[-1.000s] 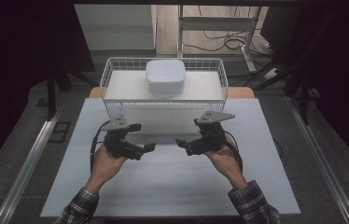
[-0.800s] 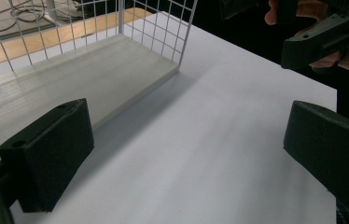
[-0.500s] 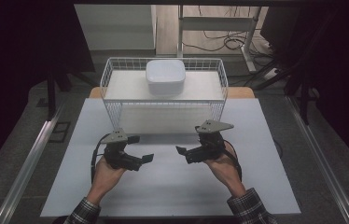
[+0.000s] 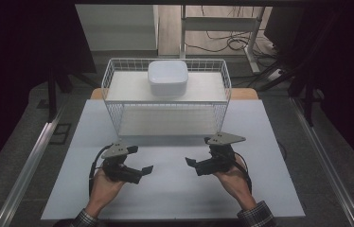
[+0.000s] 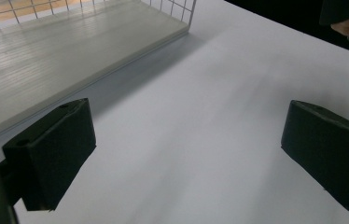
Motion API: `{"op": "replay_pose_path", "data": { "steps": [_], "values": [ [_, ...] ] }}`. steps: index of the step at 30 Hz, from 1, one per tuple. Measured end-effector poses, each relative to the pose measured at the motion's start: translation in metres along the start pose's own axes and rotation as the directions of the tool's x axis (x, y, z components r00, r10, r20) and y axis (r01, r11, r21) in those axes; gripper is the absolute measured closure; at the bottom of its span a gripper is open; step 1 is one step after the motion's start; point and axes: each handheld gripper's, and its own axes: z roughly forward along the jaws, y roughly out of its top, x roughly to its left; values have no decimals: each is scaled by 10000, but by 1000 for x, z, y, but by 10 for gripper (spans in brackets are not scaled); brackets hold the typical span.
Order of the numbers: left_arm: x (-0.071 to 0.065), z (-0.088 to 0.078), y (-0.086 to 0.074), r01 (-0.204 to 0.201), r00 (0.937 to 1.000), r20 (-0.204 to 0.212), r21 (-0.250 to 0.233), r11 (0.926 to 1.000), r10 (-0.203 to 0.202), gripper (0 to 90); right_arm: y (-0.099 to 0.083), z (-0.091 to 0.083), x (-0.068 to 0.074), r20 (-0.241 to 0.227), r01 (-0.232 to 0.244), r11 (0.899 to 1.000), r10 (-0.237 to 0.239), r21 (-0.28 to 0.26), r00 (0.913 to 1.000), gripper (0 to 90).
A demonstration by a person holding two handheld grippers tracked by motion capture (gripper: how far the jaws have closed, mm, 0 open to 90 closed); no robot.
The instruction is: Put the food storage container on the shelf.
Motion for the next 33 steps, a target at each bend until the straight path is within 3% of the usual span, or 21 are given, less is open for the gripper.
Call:
{"op": "replay_pose_path", "data": {
  "steps": [14,33],
  "values": [
    [-4,-16,-21,139,9993,-347,-16,9999,-140,38,-25,-17,-1,485,-124,9996,111,261,9988,0],
    [-4,-34,-50,243,9941,-1065,493,9985,-189,35,-69,-46,-15,1211,-528,9970,457,559,9916,0]
  ]
}}
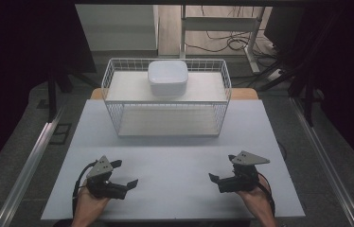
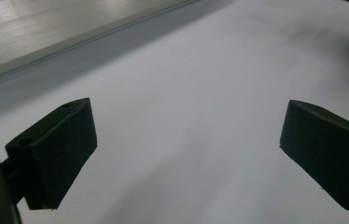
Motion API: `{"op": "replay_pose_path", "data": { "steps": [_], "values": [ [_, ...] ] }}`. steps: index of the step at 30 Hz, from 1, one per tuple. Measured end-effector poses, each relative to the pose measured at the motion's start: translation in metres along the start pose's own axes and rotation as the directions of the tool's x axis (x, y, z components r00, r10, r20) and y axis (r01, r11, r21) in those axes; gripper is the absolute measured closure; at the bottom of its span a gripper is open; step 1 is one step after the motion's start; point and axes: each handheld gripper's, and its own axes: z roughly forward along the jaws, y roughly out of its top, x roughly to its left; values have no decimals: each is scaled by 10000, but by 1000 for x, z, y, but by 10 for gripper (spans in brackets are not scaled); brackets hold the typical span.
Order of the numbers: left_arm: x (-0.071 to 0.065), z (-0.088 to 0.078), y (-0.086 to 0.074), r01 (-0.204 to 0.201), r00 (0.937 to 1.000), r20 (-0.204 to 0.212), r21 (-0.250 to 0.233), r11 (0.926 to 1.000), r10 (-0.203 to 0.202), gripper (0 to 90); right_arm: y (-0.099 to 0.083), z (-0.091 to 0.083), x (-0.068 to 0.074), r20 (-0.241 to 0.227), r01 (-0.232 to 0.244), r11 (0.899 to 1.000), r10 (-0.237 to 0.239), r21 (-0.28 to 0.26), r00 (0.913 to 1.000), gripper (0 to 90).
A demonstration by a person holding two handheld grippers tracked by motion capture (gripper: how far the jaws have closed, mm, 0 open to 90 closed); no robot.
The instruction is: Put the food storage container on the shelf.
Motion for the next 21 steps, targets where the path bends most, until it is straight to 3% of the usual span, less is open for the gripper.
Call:
{"op": "replay_pose_path", "data": {
  "steps": [7,11,17,21],
  "values": [
    [-4,-1,-12,-72,10000,-41,618,9981,74,27,-16,-2,-2,188,-168,9992,161,363,9997,0],
    [-5,-1,-19,136,9999,-51,883,9960,-132,26,-25,-2,-4,248,-294,9975,278,639,9993,0],
    [-3,0,-25,451,9990,0,1244,9912,-455,23,-36,1,-2,290,-331,9906,295,1329,9991,0],
    [-2,3,-26,449,9990,-23,1490,9878,-451,21,-41,6,-2,379,-182,9835,115,1801,9992,0]
  ]
}}
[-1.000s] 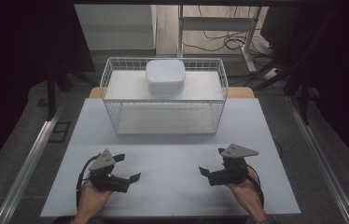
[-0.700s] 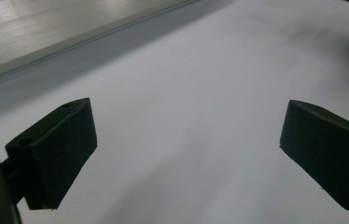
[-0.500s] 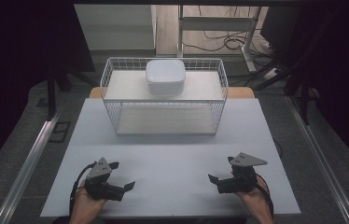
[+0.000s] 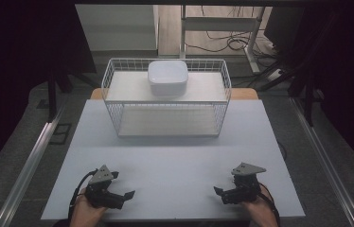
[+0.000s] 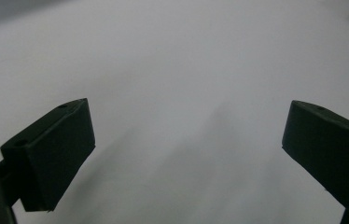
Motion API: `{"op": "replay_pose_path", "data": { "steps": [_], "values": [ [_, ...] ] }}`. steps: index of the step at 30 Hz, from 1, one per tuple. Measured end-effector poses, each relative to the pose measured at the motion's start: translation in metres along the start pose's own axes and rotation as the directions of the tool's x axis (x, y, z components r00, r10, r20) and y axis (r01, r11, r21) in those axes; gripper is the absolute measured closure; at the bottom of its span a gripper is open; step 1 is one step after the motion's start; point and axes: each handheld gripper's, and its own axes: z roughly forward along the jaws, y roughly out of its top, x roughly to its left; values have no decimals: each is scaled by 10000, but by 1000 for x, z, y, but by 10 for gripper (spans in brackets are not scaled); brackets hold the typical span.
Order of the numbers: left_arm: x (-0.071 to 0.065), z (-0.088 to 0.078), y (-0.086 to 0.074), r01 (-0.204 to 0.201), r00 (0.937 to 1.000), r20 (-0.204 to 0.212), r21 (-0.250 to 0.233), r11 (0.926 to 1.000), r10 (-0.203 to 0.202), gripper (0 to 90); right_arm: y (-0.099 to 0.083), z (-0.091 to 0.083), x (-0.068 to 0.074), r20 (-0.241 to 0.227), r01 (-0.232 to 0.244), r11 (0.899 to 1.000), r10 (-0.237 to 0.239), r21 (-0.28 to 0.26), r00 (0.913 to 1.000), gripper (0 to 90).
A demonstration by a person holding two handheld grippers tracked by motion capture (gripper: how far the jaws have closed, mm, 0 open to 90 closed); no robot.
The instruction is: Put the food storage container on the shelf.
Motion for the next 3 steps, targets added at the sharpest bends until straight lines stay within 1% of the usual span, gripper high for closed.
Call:
{"op": "replay_pose_path", "data": {
  "steps": [3],
  "values": [
    [0,2,1,-55,10000,-40,121,9999,55,20,0,1,-1,122,56,9999,-57,94,9999,0]
  ]
}}
